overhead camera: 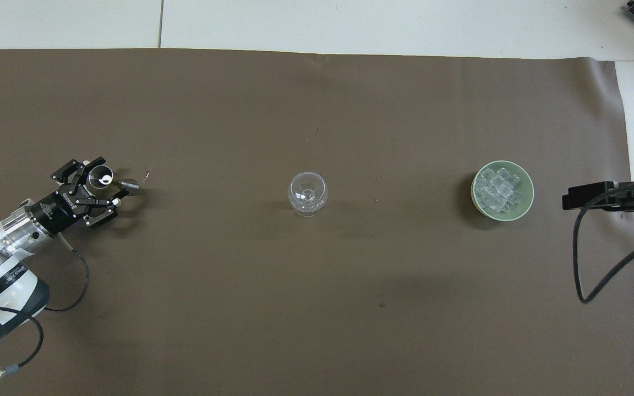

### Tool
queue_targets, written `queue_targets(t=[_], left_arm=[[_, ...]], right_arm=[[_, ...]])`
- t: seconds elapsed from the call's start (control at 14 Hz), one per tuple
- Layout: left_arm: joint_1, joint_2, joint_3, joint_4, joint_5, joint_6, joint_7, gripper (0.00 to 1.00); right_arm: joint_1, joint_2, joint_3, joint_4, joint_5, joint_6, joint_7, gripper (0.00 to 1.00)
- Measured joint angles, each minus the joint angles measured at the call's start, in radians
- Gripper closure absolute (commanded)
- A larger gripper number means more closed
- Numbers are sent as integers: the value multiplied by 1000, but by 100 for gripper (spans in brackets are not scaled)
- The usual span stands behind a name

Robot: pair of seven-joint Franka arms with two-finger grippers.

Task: Pour wine and add ice with both arms

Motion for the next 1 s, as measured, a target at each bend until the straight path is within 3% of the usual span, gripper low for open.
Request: queue_targets(t=[1.0], left_arm=[[0,0,1,-7,-23,-11,2,43]], right_arm=[[0,0,0,0,0,0,0,0]])
